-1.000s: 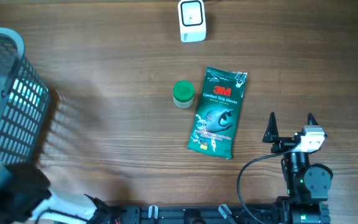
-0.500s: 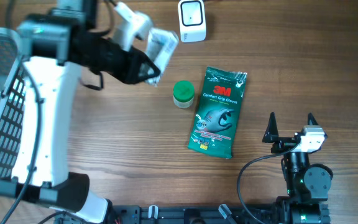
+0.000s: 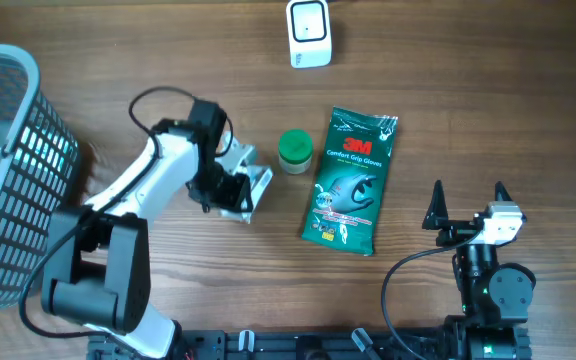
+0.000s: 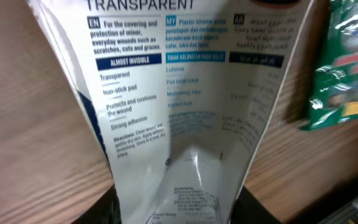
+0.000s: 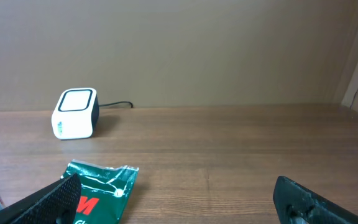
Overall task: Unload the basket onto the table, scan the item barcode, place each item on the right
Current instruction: 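Hold the bandage pack toward the scanner, then place it down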
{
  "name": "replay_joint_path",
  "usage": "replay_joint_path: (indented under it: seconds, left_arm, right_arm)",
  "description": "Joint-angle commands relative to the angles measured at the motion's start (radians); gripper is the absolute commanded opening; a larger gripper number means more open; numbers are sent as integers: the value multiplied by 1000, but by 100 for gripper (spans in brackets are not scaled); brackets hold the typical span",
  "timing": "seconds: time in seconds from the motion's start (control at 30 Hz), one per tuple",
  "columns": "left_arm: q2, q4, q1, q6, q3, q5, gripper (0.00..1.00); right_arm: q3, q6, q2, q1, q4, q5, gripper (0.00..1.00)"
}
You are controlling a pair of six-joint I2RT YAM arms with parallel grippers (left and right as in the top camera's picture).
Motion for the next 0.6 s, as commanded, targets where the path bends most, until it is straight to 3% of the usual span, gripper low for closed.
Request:
replay_joint_path:
  seconds: [0.0,0.03,0.1,0.13,0.33,0.37,0.47,0.5,0.57]
  left_arm:
    - [-7,3,1,-42,-19,13,50]
    - [-8,-2,1,-56,-11,14,61]
    - [-11,-56,1,-72,46,13,93]
    - [-15,-94,1,-72,87,13,100]
    - [-133,-310,2,-81,591,6,100]
    - [-156,-305,6,-134,666,-46,100]
    - [-222,-278,63,-377,796,-382,100]
    - [-258,-271,130,-539,798,-532,100]
    - [-277,-283,256,-697,798,-562,100]
  right_arm:
    - [-1,-12,-6,4,5,-9,100]
    - [-1,-12,-6,4,5,-9,100]
    - [-1,-12,-6,4,5,-9,100]
    - [-1,-12,-6,4,5,-9,100]
    - [-1,-12,-6,4,5,-9,100]
    - [-1,-12,-6,4,5,-9,100]
    - [-1,-12,-6,4,5,-9,100]
    - [-1,-12,-6,4,5,-9,100]
    - [-1,-12,-6,4,5,-9,100]
